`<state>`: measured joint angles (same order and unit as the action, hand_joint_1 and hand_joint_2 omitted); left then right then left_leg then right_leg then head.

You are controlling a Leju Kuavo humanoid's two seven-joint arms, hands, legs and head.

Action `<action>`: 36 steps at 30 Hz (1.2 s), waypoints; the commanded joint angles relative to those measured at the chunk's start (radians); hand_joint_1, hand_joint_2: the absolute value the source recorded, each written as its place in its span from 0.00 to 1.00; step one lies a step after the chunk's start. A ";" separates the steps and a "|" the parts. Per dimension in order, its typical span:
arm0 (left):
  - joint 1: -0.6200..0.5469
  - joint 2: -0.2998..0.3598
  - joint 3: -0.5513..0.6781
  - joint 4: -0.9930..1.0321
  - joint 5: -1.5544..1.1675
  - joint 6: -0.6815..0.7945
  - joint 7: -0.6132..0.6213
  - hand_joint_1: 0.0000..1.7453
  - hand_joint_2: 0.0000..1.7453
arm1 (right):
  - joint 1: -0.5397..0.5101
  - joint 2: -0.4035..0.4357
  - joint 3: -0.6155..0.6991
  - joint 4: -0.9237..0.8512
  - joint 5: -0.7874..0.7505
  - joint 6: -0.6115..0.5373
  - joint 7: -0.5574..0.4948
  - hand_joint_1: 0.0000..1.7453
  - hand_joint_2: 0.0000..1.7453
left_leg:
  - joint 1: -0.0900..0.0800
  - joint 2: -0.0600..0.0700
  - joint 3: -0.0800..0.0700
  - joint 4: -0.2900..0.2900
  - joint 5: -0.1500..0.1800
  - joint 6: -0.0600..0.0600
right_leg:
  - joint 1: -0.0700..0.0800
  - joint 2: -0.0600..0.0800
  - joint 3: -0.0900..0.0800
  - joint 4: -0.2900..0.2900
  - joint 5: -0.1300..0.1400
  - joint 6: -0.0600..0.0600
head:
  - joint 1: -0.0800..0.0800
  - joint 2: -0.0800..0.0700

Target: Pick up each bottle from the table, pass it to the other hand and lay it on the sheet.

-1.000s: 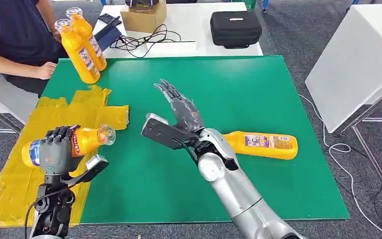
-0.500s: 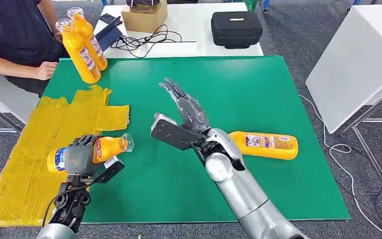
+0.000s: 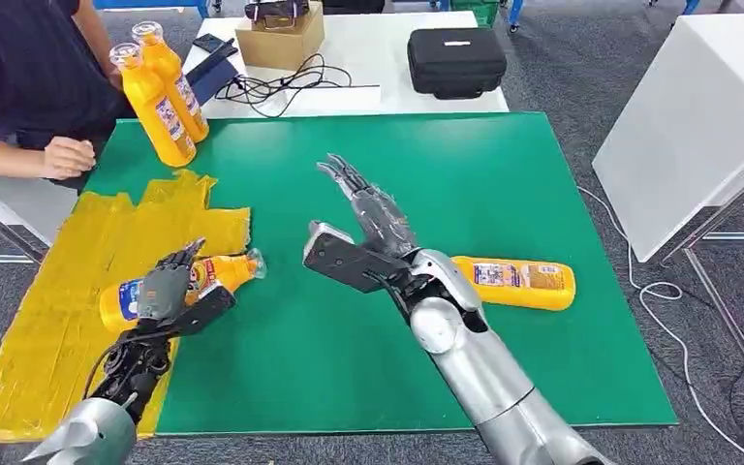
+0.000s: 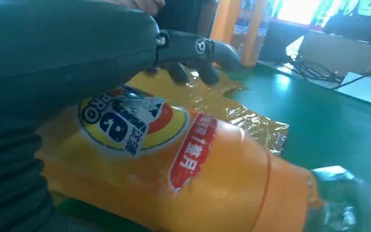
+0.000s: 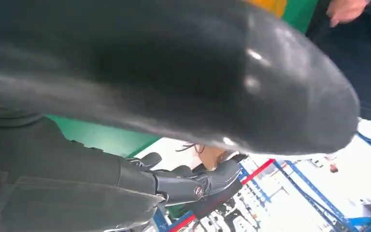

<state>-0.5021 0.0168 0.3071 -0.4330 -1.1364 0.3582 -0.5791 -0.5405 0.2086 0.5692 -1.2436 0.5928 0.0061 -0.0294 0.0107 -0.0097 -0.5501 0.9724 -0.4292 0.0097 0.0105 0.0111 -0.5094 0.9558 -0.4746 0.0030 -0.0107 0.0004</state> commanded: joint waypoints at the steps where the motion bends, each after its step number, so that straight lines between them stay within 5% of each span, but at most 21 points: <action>1: -0.009 0.028 -0.037 0.104 0.092 -0.138 -0.050 0.00 0.00 | 0.006 -0.069 -0.031 -0.027 0.049 0.027 0.013 0.00 0.00 | 0.000 0.000 0.002 -0.002 0.001 0.000 | 0.000 -0.001 0.002 -0.002 0.001 0.002 | 0.000 0.000; 4: -0.036 0.013 -0.013 0.075 0.243 -0.270 -0.119 0.00 0.00 | 0.022 -0.079 -0.069 -0.044 0.107 0.051 0.018 0.00 0.00 | 0.000 -0.001 0.003 -0.001 0.001 0.000 | 0.000 -0.002 0.003 -0.001 0.001 0.001 | 0.000 0.000; 6: -0.006 0.018 -0.100 -0.081 0.485 -0.514 -0.119 0.00 0.00 | 0.007 -0.111 -0.063 -0.022 0.172 0.079 0.030 0.00 0.00 | 0.000 -0.001 0.002 -0.001 0.002 0.001 | 0.000 -0.003 0.003 -0.001 0.002 0.003 | 0.000 0.000; 7: 0.010 0.037 -0.165 -0.135 0.590 -0.555 -0.119 0.00 0.00 | 0.001 -0.125 -0.062 0.004 0.207 0.086 0.048 0.00 1.00 | 0.000 -0.002 0.003 0.000 0.002 0.000 | 0.000 -0.004 0.004 -0.001 0.001 0.002 | 0.000 0.000; 13: 0.084 0.073 -0.262 -0.391 0.983 -0.718 -0.119 0.00 0.00 | -0.012 -0.189 -0.066 0.041 0.319 0.109 0.055 0.00 1.00 | 0.001 -0.007 0.000 0.000 0.004 0.001 | 0.001 -0.009 0.003 -0.002 0.003 0.003 | -0.001 0.000; 21: 0.107 0.074 -0.267 -0.440 1.026 -0.728 -0.119 0.00 0.00 | -0.009 -0.216 -0.057 0.036 0.377 0.117 0.099 0.00 1.00 | -0.001 -0.007 -0.004 0.001 0.002 -0.001 | -0.002 -0.010 -0.001 -0.001 0.000 0.002 | 0.000 0.000; 25: 0.078 0.050 -0.317 -0.454 1.031 -0.717 -0.119 0.00 0.00 | 0.091 -0.286 -0.117 -0.056 0.570 0.163 0.233 0.00 1.00 | -0.001 -0.009 -0.008 0.001 0.003 0.000 | -0.001 -0.011 -0.005 -0.001 0.000 0.002 | 0.000 0.000; 30: 0.002 0.003 -0.333 -0.352 1.021 -0.683 -0.119 0.00 0.00 | 0.216 -0.272 -0.242 -0.078 0.626 0.215 0.216 0.00 1.00 | 0.000 -0.016 -0.009 0.002 0.003 0.000 | -0.001 -0.018 -0.003 -0.002 -0.001 0.004 | 0.000 0.000; 36: 0.022 0.007 -0.320 -0.371 1.030 -0.687 -0.119 0.00 0.00 | 0.224 -0.251 -0.271 -0.044 0.668 0.213 0.215 0.00 1.00 | -0.002 -0.009 -0.010 0.001 0.002 0.000 | -0.002 -0.010 -0.007 -0.001 0.000 0.002 | 0.000 0.000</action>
<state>-0.4353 0.0519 0.0141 -0.8648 -0.1148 -0.3265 -0.7046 -0.3384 -0.0351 0.3807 -1.3127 1.2429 0.2071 0.1934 0.0088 -0.0177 -0.5628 0.9739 -0.4262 0.0093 0.0082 0.0033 -0.5197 0.9555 -0.4742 0.0037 -0.0111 0.0004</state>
